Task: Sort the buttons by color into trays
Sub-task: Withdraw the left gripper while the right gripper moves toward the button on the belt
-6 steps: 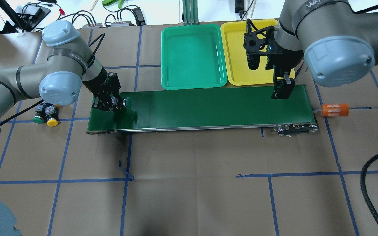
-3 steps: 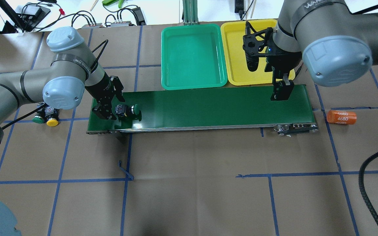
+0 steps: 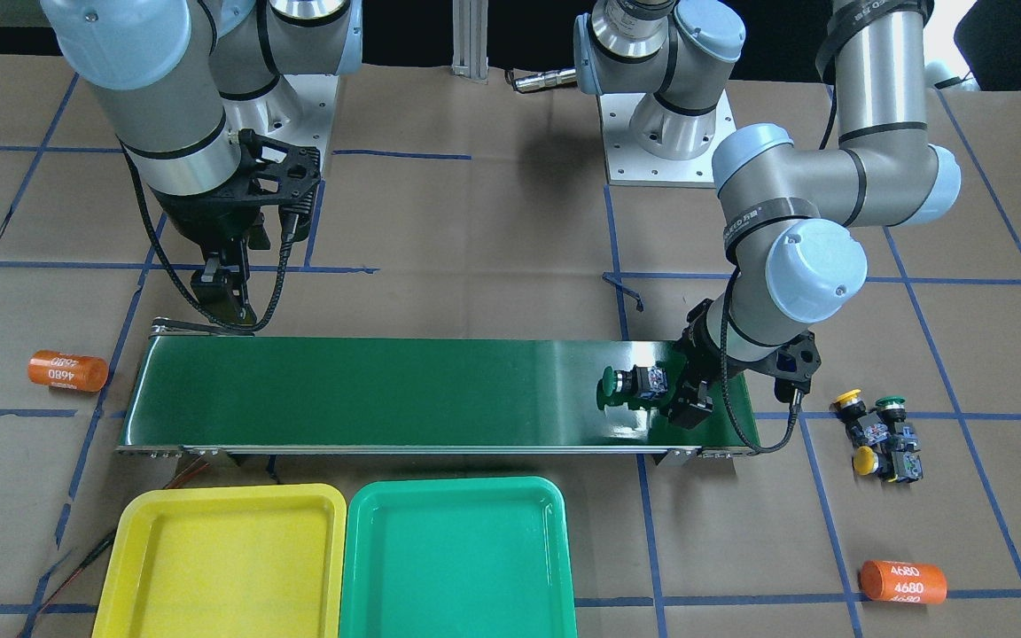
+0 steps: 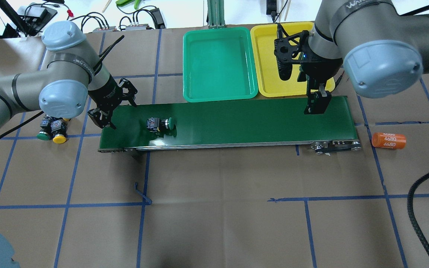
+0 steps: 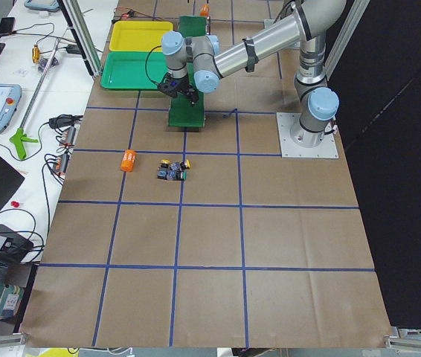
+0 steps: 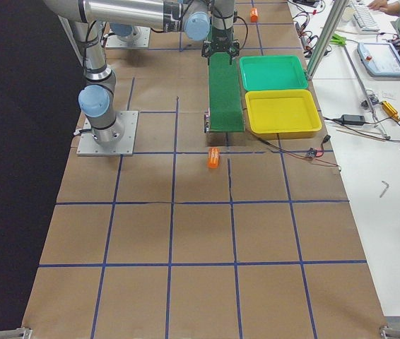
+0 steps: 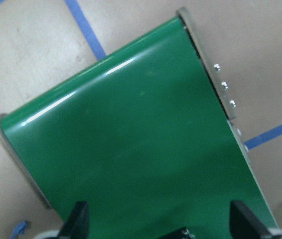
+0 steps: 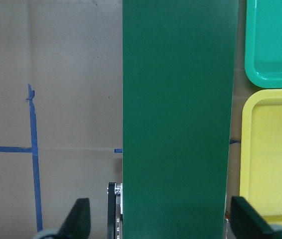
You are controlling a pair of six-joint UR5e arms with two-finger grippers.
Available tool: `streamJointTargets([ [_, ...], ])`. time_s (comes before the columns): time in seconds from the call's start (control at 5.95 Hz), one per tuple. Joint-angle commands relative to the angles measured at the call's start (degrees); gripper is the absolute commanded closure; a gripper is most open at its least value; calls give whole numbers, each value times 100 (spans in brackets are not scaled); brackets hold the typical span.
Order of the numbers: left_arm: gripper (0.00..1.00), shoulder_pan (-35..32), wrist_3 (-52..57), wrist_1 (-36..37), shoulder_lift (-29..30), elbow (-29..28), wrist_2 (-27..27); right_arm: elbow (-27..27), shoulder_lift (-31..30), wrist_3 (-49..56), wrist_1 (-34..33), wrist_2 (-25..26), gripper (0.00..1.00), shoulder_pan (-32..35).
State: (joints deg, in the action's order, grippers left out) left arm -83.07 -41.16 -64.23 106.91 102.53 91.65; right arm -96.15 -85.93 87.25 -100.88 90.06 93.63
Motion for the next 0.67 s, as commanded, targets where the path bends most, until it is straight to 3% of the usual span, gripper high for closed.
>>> streamJointTargets([
  [0.0, 2, 350, 2214, 15, -12, -13, 984, -8, 7, -15, -10, -6, 0, -3],
  [0.17, 3, 710, 3505, 24, -3, -22, 978, 0, 50, -15, -19, -6, 0, 6],
  [0.5, 2, 1370, 4666, 235, 67, -66, 655, 27, 340, -6, -107, -6, 0, 15],
])
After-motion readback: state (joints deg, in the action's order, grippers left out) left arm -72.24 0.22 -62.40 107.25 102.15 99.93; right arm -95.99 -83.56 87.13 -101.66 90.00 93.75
